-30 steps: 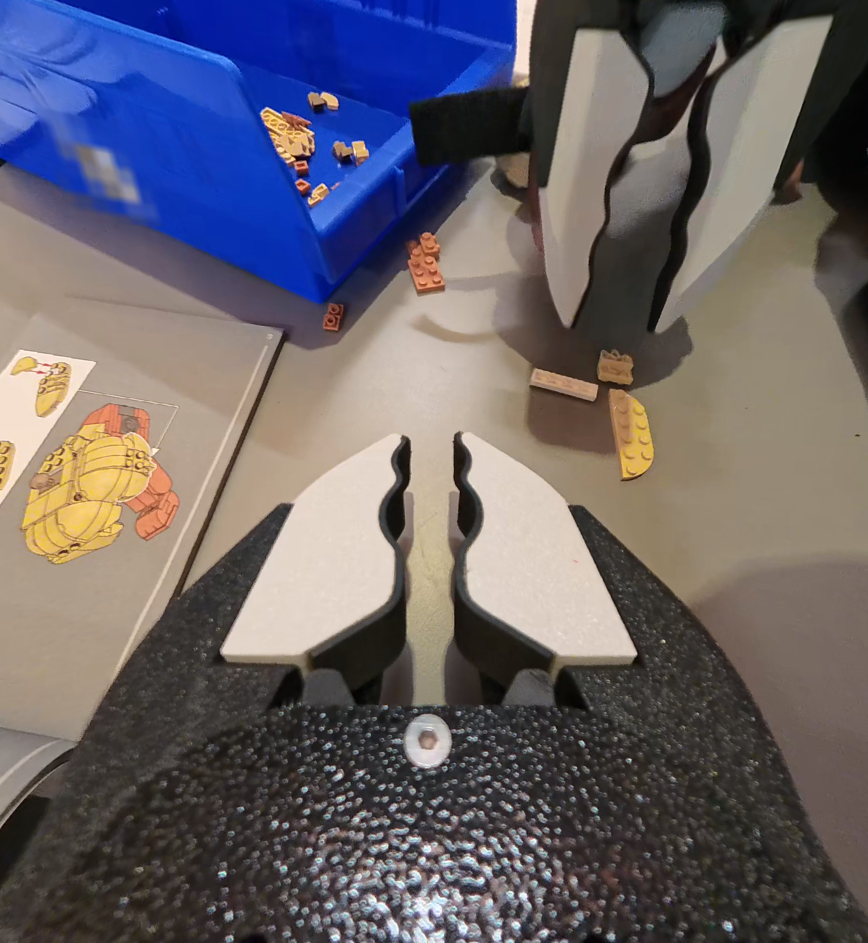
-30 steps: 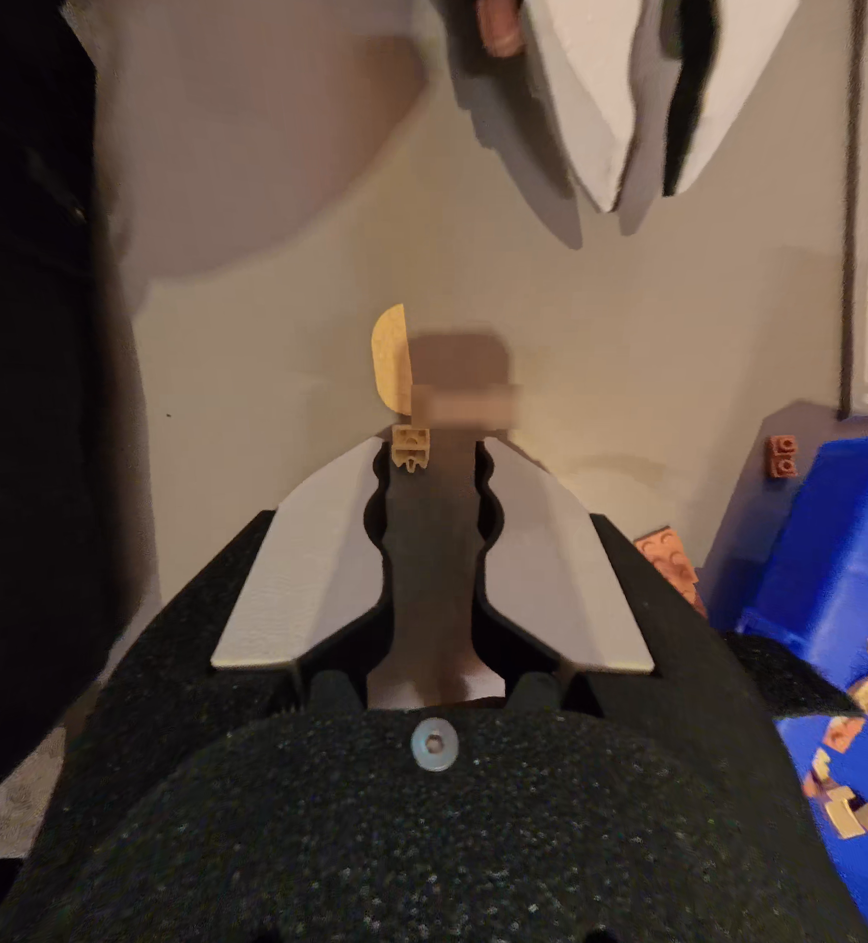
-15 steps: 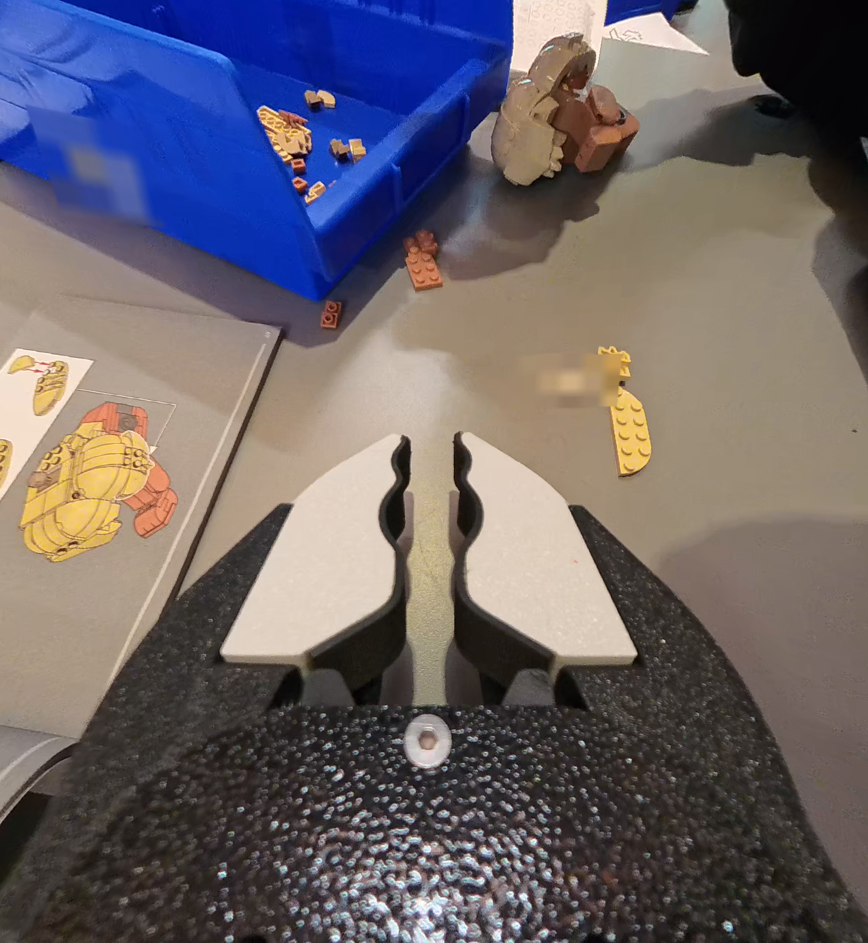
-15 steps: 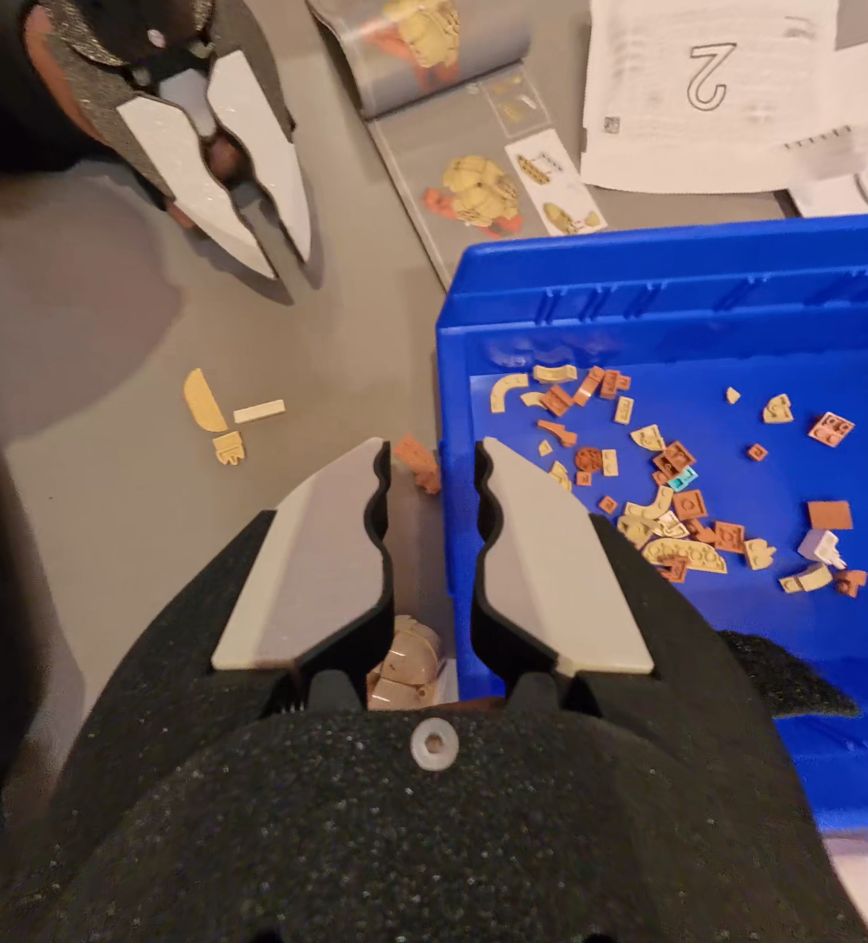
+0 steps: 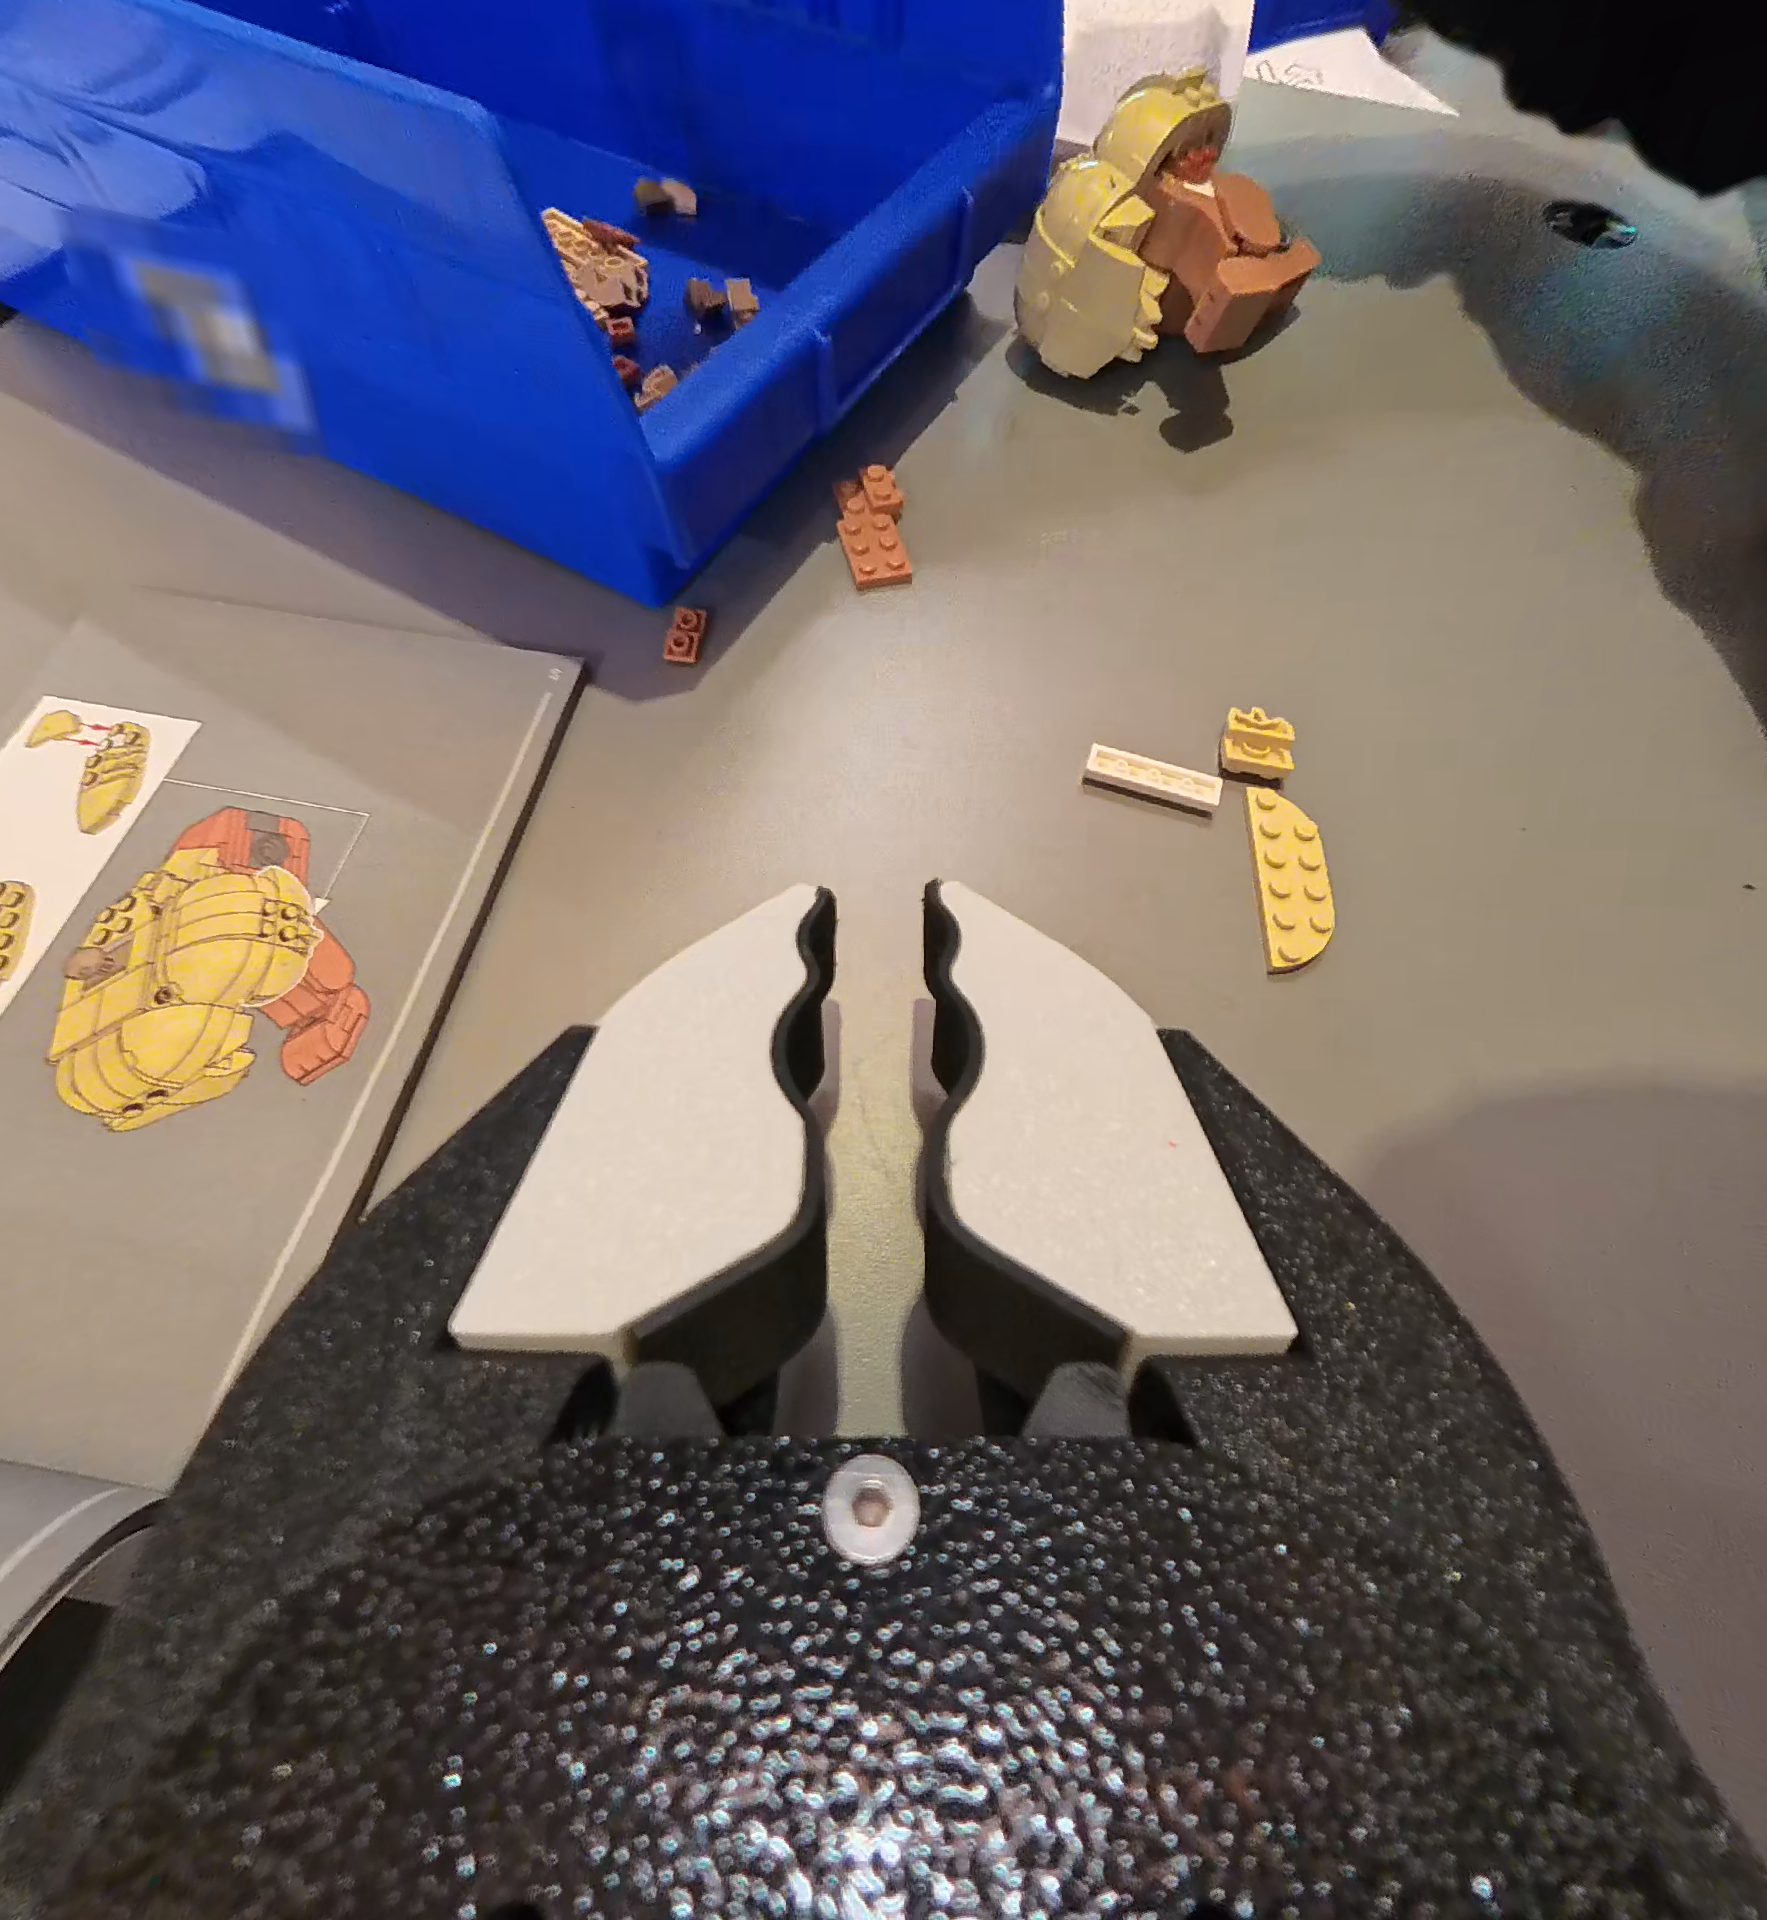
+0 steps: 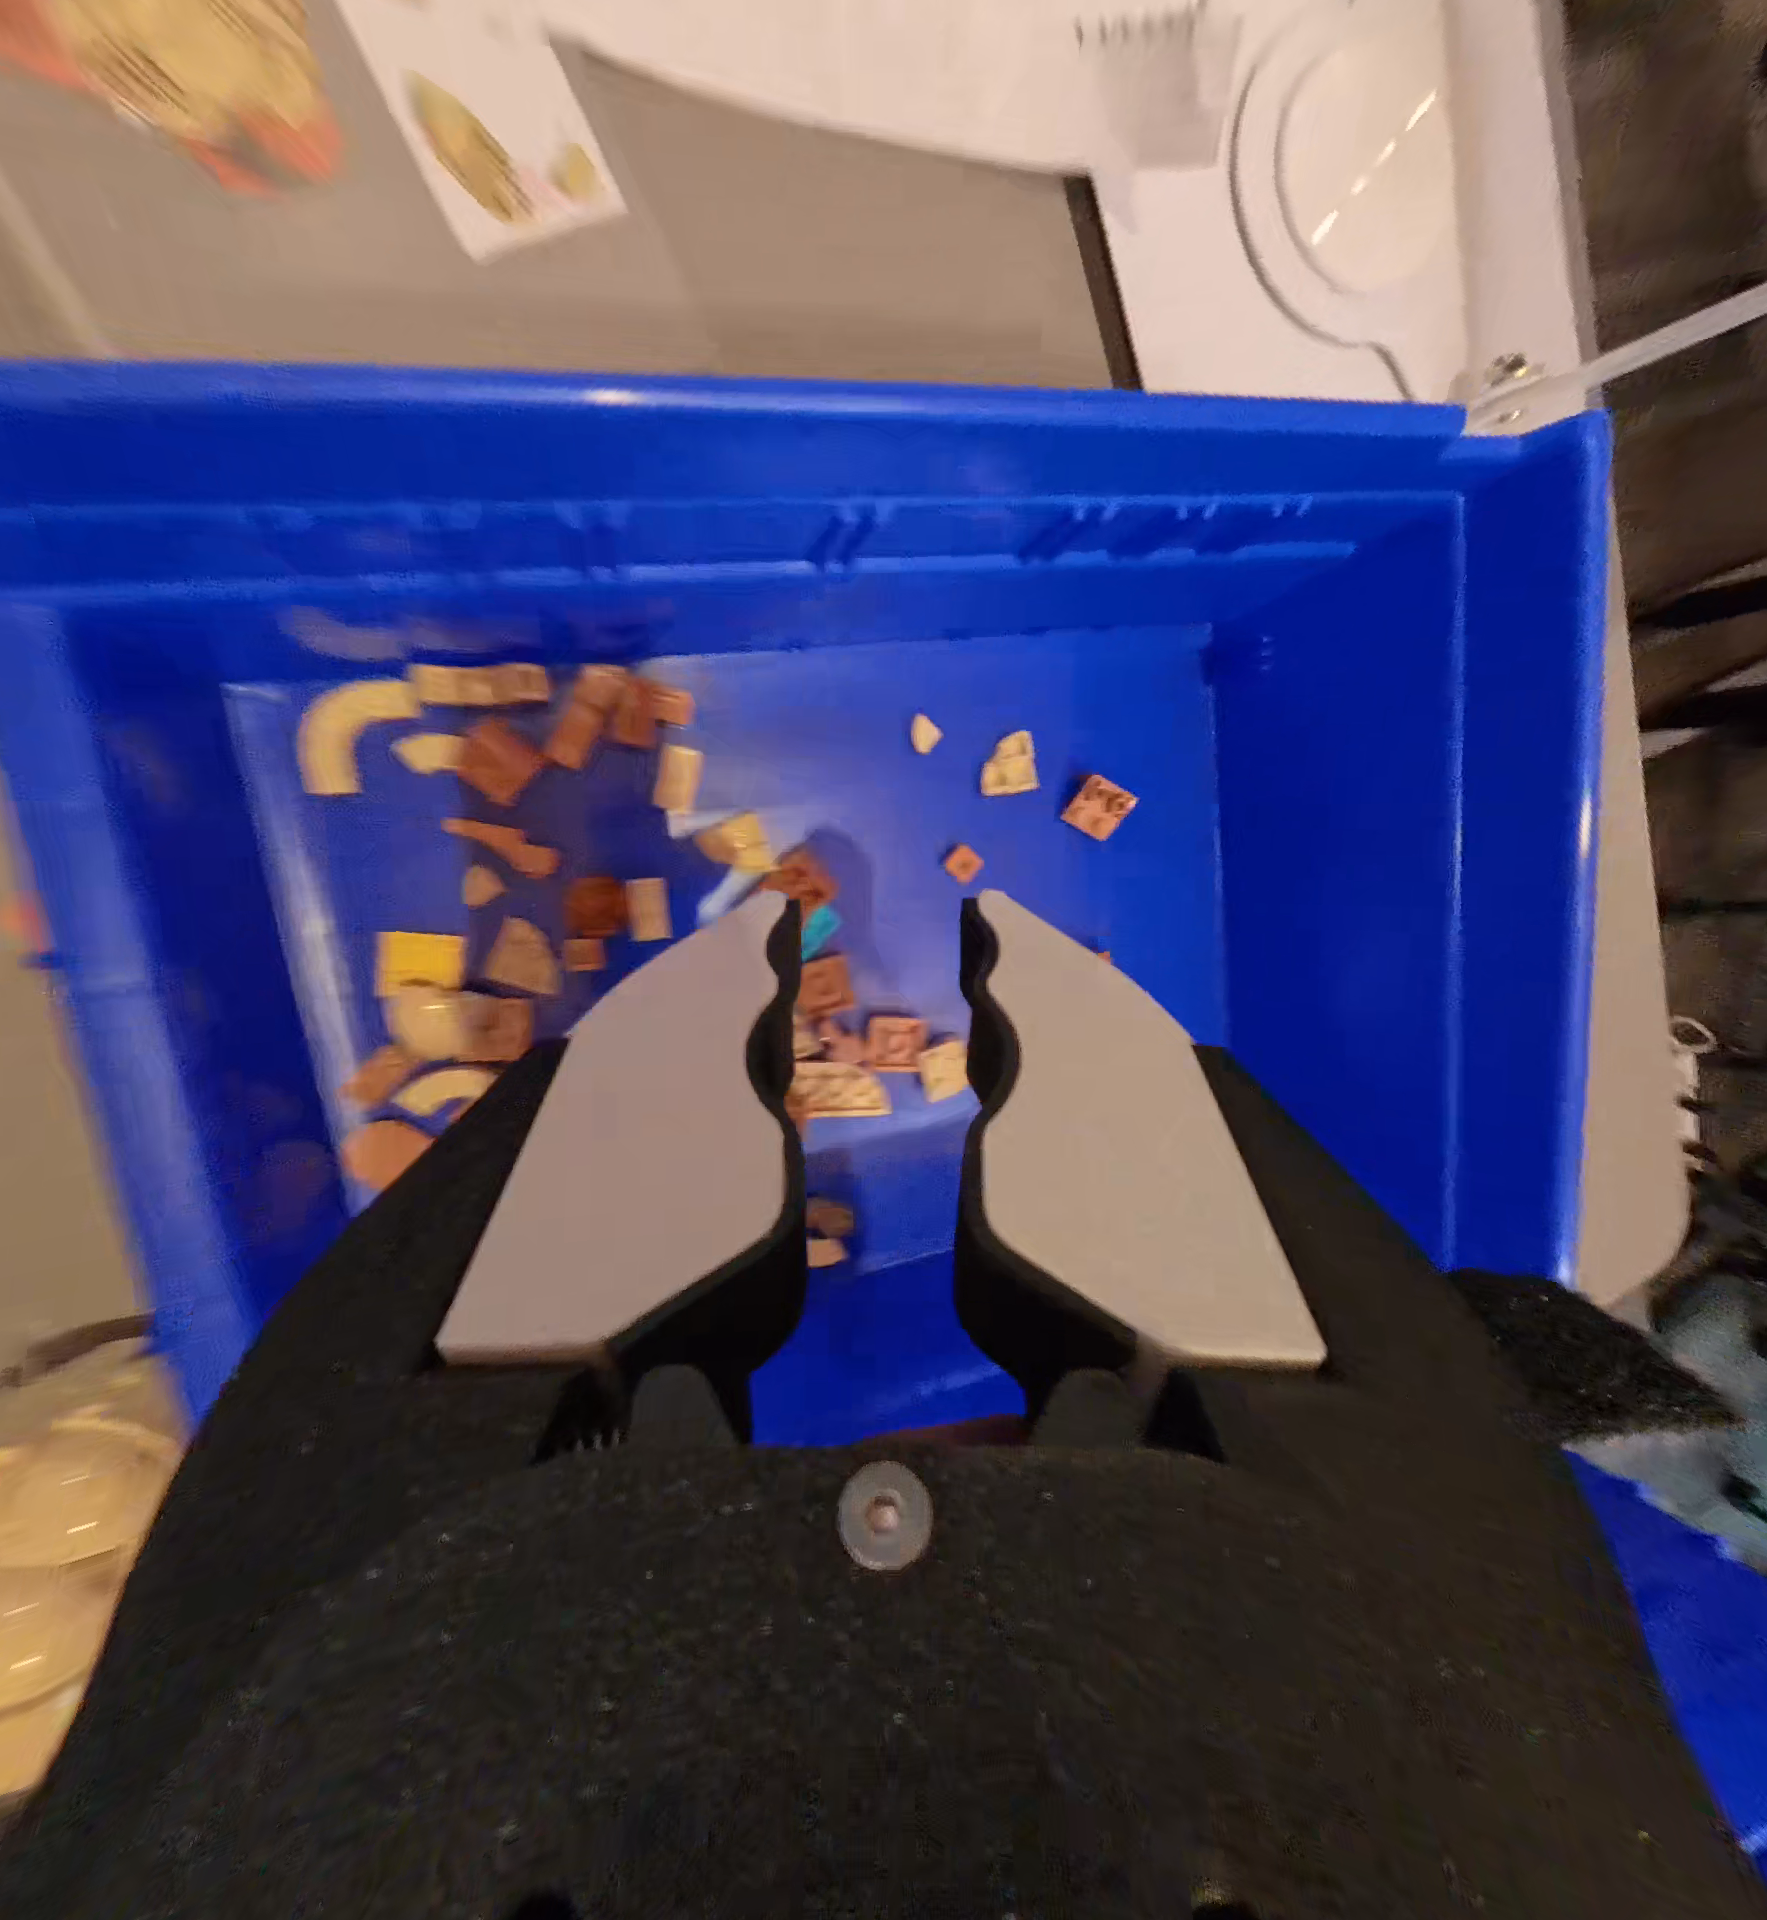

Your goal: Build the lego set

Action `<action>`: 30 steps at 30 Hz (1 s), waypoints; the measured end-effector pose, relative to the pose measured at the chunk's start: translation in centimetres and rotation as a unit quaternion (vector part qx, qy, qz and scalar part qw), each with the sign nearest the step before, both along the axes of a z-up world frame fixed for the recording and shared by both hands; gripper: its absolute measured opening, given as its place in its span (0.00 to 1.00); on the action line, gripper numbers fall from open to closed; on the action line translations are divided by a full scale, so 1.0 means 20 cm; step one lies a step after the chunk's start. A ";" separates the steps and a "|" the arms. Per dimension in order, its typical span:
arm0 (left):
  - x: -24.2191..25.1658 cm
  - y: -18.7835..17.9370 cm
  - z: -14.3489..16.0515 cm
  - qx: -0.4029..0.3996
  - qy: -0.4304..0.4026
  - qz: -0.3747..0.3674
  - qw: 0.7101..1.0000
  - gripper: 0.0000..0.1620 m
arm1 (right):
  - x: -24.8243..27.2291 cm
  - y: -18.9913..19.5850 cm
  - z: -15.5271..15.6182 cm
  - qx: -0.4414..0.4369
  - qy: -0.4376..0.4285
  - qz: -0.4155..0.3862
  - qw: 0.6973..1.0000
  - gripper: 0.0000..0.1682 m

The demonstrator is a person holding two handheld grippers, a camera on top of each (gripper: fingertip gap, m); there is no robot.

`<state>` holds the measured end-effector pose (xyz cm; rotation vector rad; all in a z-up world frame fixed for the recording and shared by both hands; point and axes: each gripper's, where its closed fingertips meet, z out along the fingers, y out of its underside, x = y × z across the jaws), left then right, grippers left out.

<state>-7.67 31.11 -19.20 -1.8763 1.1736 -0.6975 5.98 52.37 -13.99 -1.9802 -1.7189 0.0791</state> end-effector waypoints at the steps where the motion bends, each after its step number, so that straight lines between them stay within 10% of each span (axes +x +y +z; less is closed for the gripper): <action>1: 0.00 0.00 0.00 0.000 0.000 -0.001 1.000 0.10 | -0.01 0.06 -0.04 -0.004 -0.028 0.002 1.000 0.17; 30: -0.05 -0.03 0.01 -0.013 -0.012 -0.011 1.000 0.10 | -0.18 0.26 -0.35 -0.063 -0.009 0.047 0.997 0.15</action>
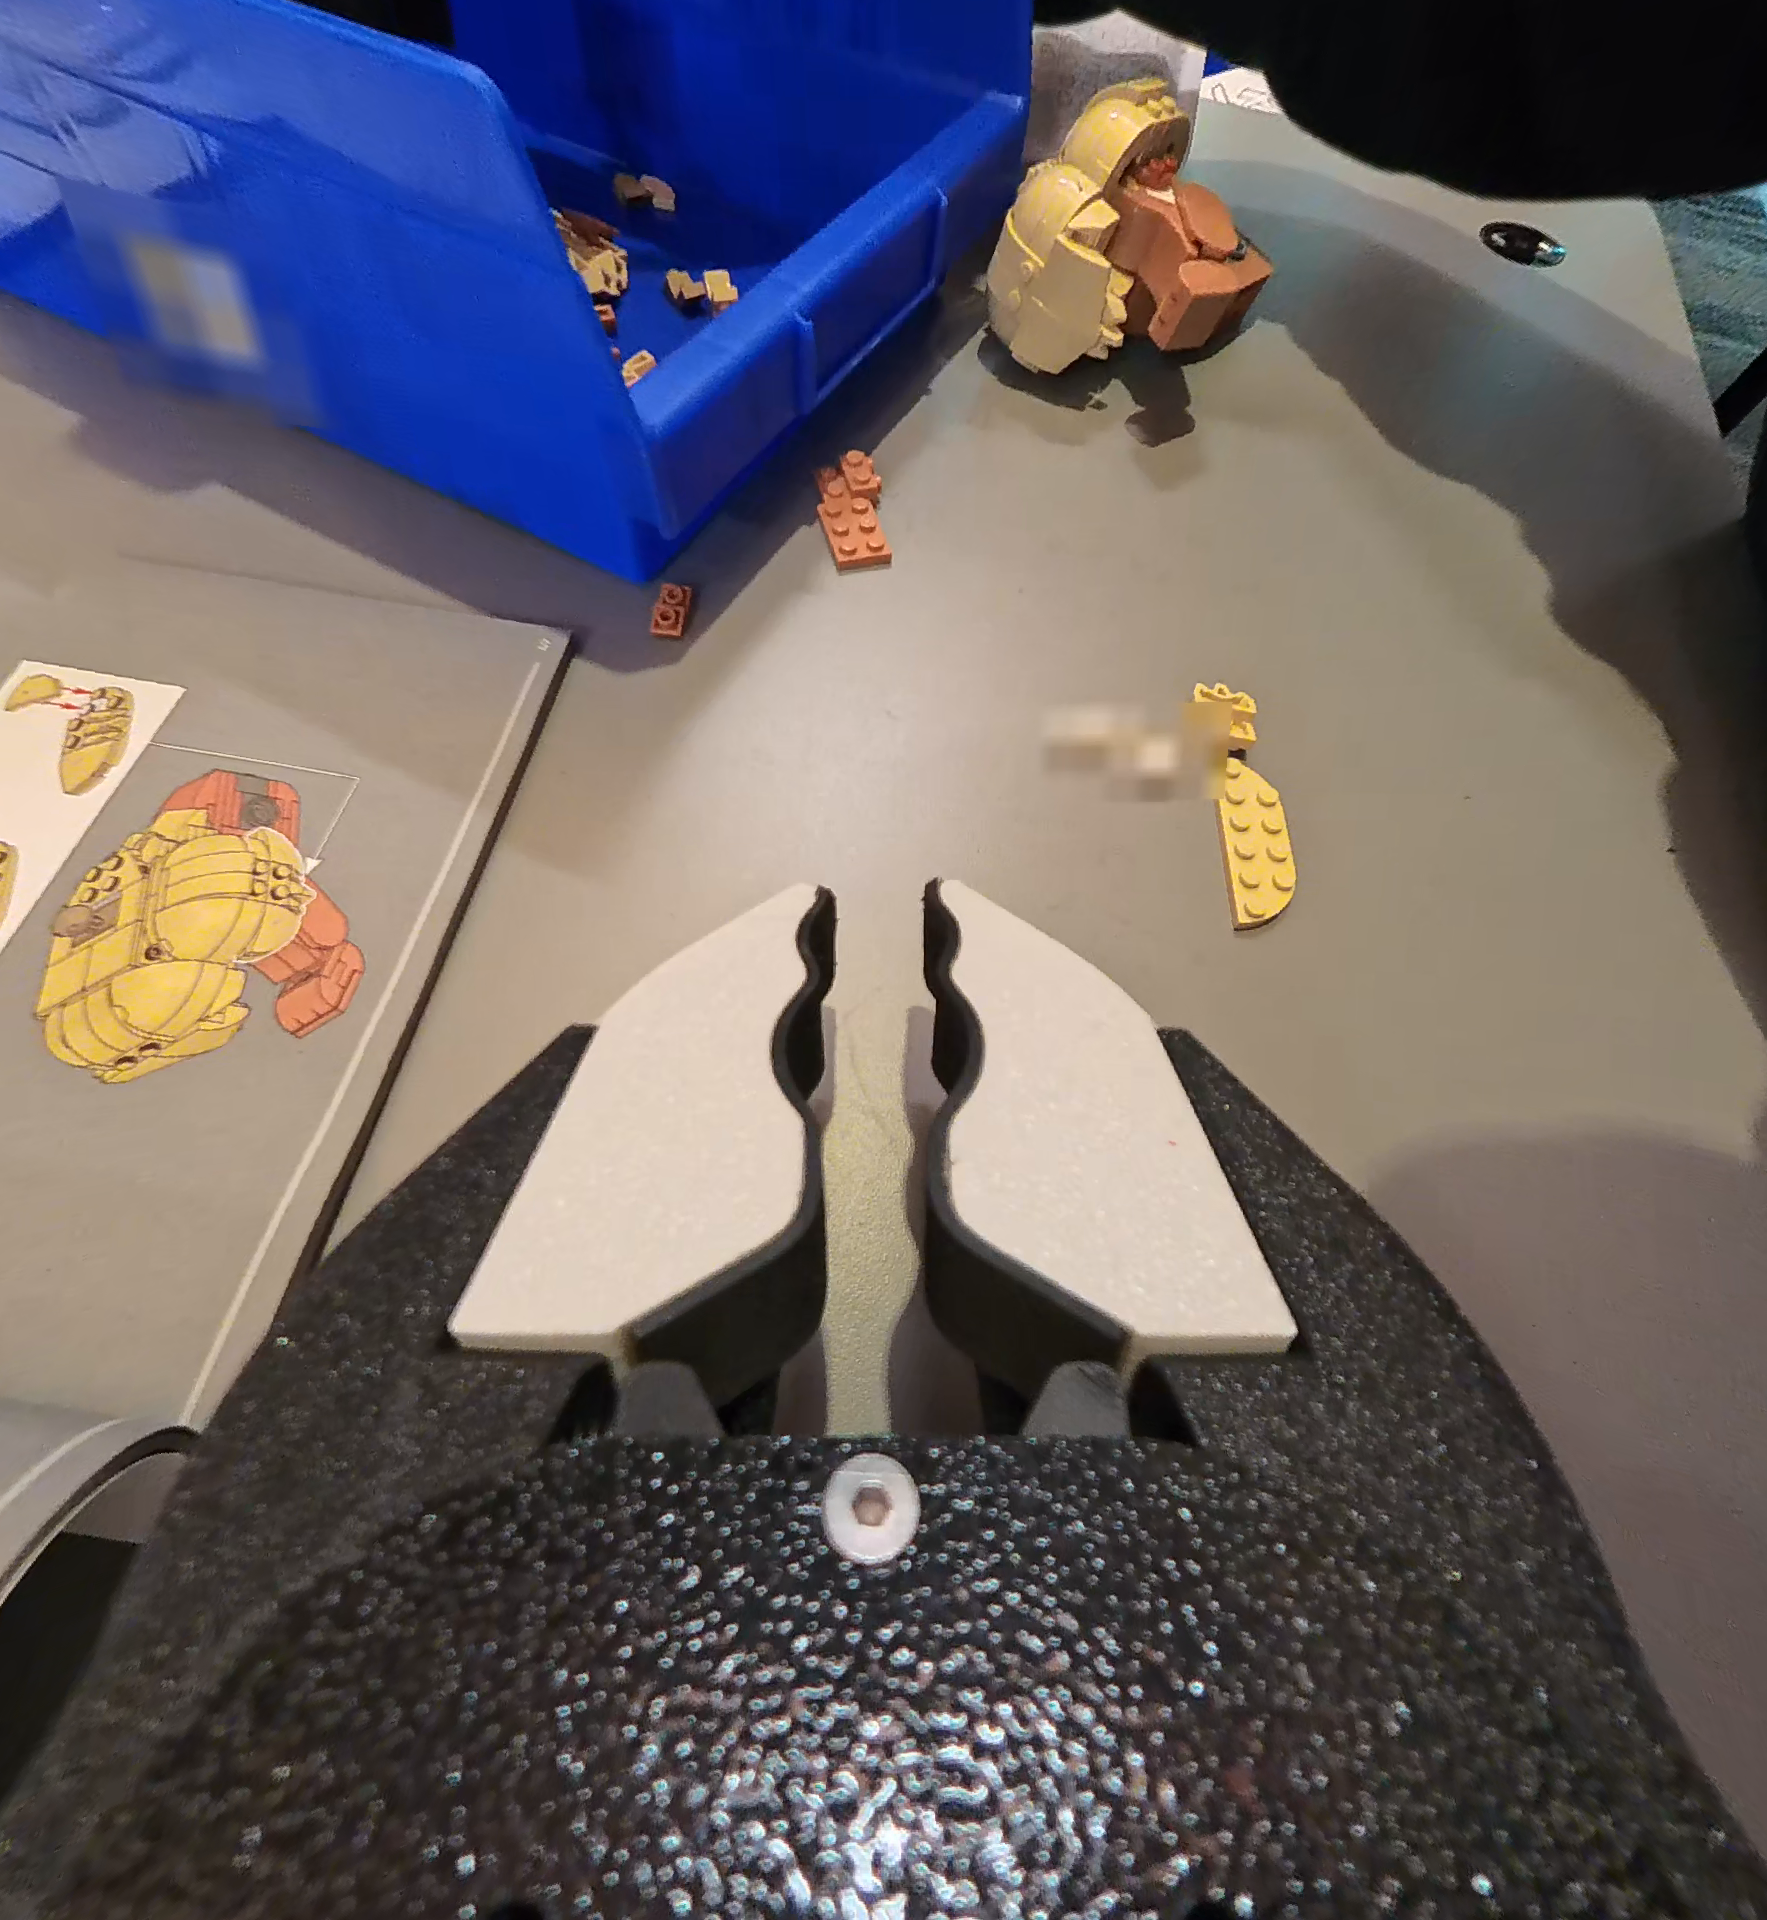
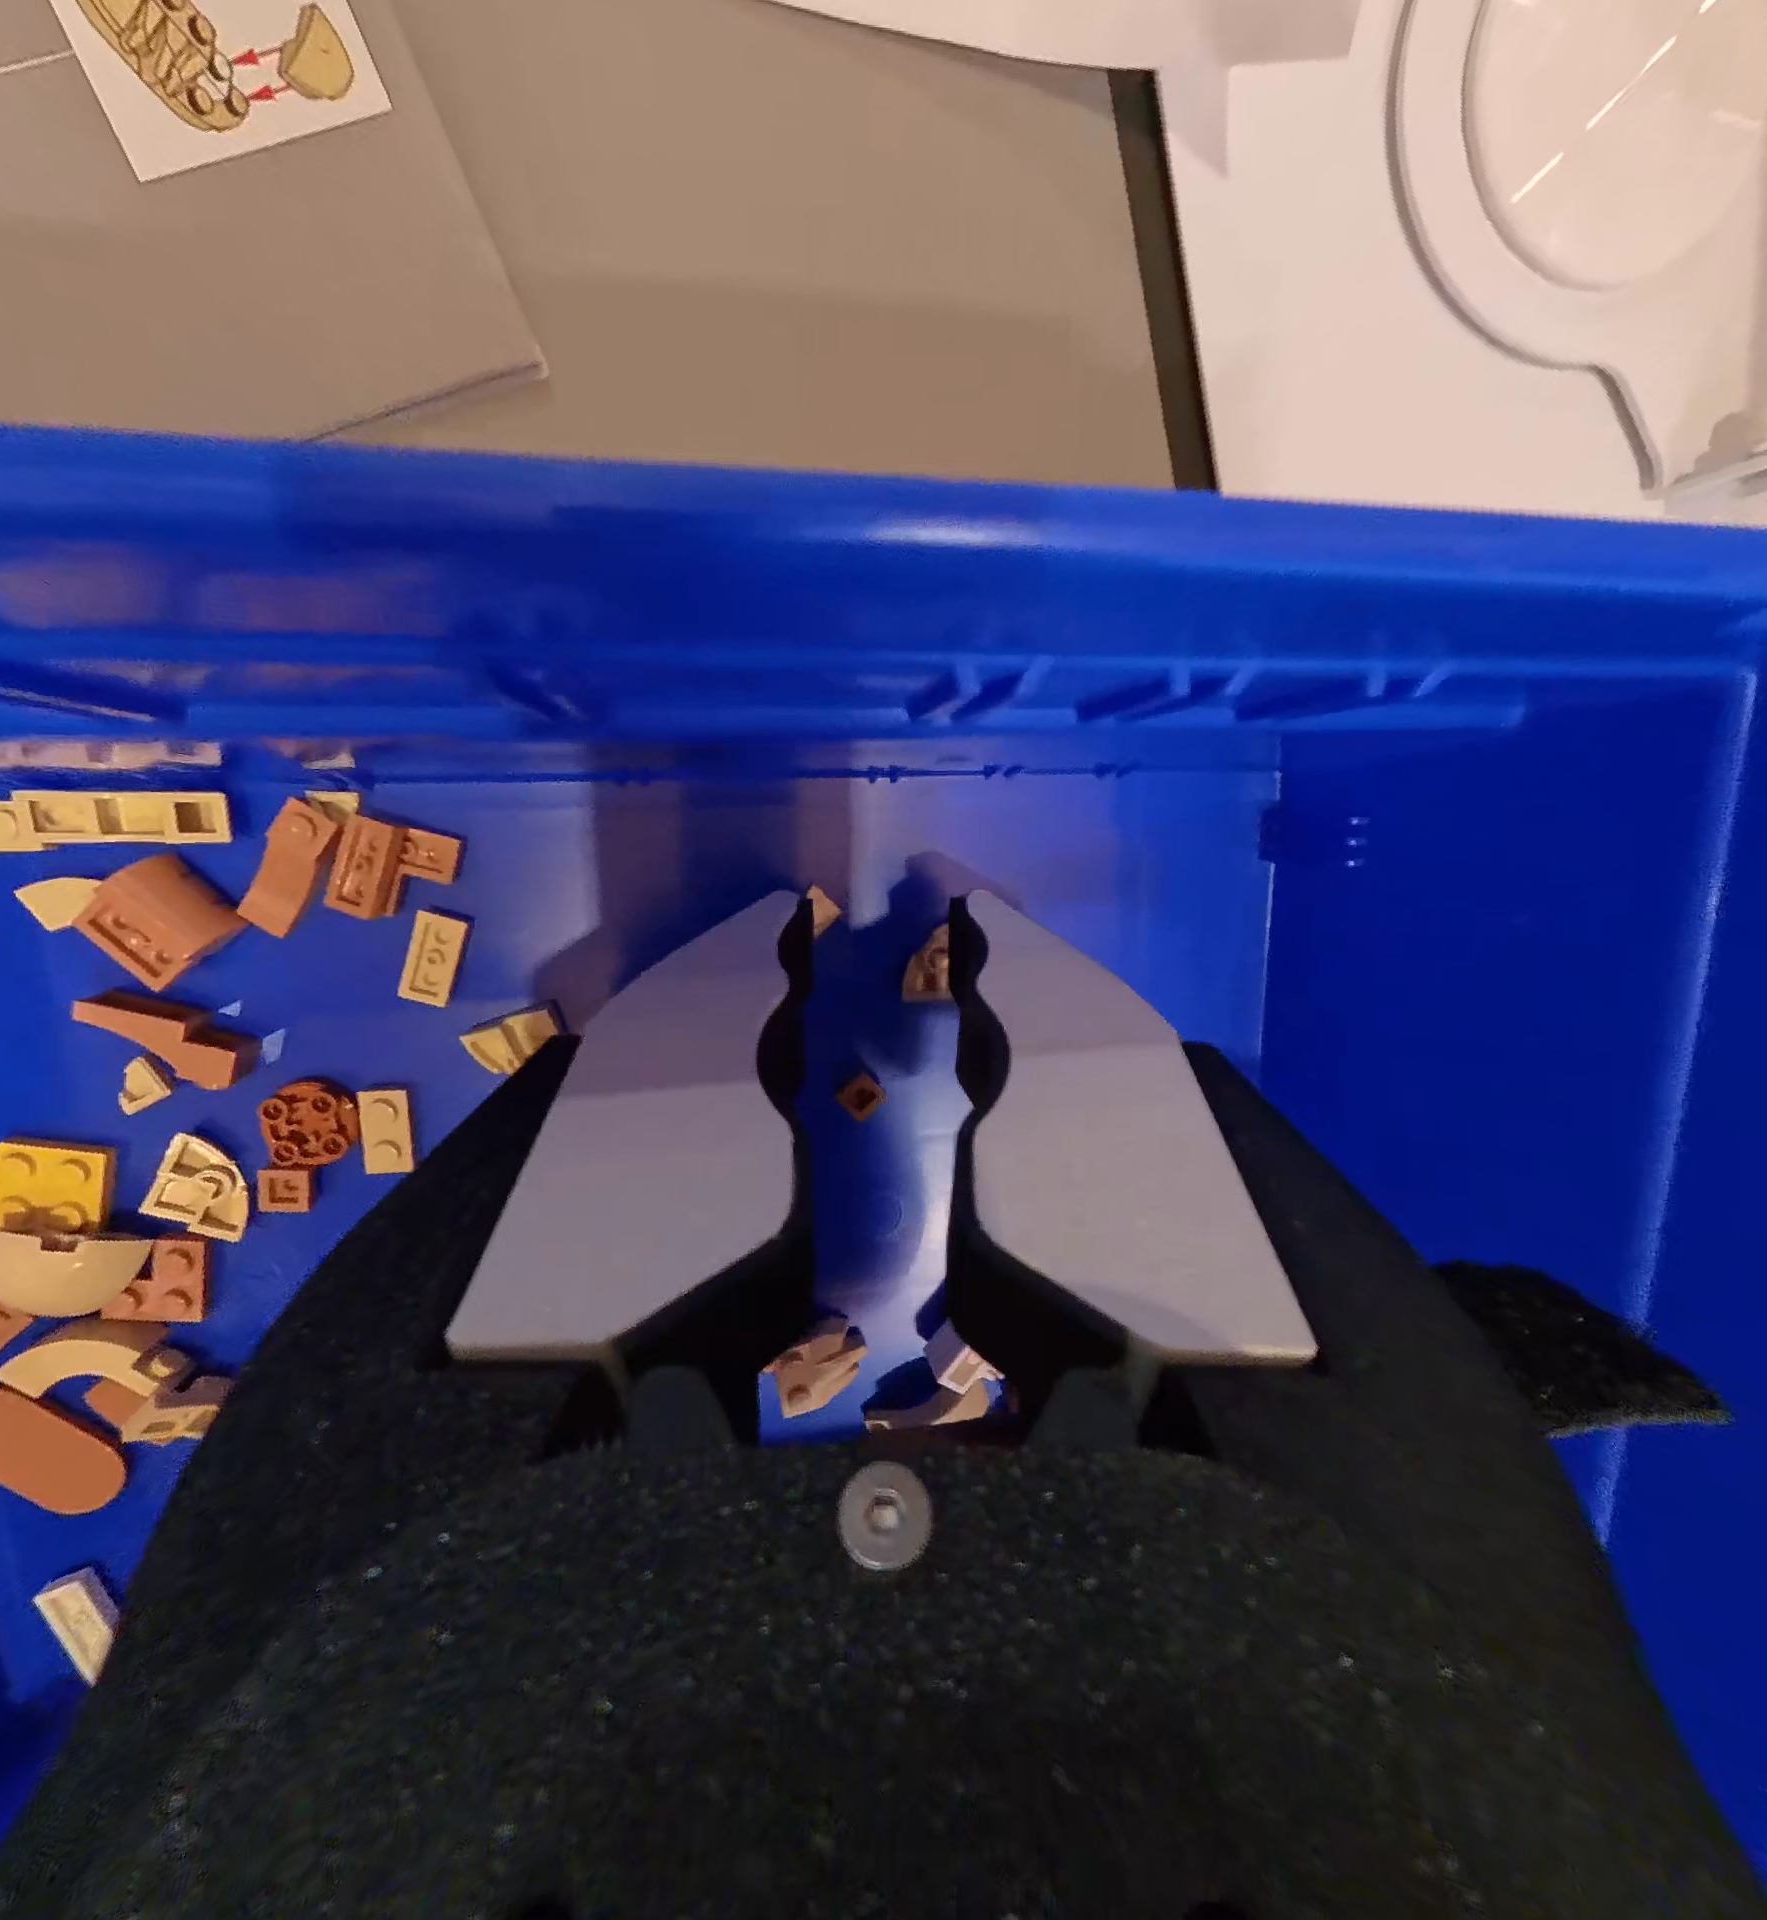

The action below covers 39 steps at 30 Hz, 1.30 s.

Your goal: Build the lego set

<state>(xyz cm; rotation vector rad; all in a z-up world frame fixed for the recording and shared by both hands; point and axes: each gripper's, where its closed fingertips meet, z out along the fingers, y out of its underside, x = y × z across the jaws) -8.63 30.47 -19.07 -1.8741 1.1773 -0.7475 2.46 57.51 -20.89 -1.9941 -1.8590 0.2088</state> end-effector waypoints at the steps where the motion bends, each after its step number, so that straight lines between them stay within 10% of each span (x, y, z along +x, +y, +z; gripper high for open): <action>1: 0.00 0.00 0.00 0.000 0.001 0.000 1.000 0.10 | 0.00 0.01 0.00 0.004 0.002 -0.002 1.000 0.15; 19: 0.00 -0.01 -0.01 0.004 0.007 -0.003 1.000 0.10 | 0.01 -0.03 -0.01 0.038 -0.019 0.062 0.997 0.11; 39: 0.01 -0.02 -0.02 0.005 0.016 -0.006 1.000 0.10 | 0.07 0.07 -0.06 -0.027 -0.025 -0.044 0.998 0.07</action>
